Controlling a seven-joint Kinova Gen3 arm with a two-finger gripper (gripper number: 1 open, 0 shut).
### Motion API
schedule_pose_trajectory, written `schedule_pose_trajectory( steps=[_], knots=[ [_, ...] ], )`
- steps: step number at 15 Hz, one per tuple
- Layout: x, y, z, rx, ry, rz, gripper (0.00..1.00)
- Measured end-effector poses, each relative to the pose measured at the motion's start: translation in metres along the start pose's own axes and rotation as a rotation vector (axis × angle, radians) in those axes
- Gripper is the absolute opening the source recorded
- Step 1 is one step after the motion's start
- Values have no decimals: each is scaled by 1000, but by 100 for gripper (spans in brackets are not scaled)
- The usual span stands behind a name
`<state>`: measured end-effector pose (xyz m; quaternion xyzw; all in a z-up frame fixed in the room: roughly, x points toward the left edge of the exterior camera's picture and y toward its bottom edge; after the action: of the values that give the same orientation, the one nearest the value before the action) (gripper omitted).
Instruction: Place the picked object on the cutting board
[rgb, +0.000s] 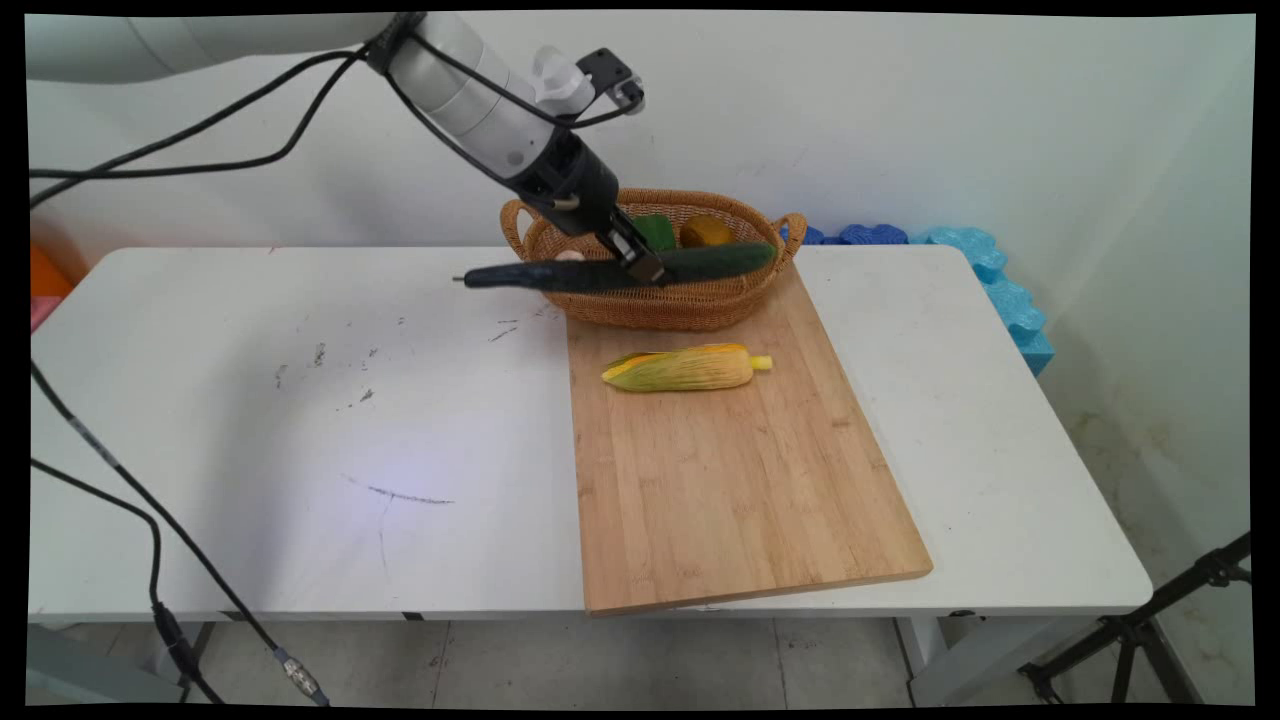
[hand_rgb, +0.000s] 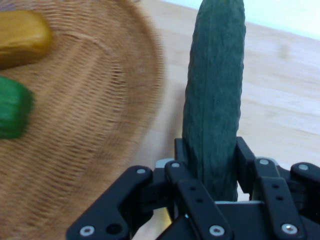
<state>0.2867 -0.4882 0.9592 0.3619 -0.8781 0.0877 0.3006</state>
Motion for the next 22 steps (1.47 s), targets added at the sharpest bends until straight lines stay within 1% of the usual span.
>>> schedule_pose_trajectory(
  steps=[5, 9, 13, 19, 22],
  knots=[
    [-11, 49, 4, -94, -2, -31, 0],
    [-20, 79, 20, -142, -11, -63, 0],
    [-32, 100, 42, -177, -24, -95, 0],
    [-51, 131, 81, -237, -41, -103, 0],
    [-57, 140, 99, -251, -45, -103, 0]
  ],
)
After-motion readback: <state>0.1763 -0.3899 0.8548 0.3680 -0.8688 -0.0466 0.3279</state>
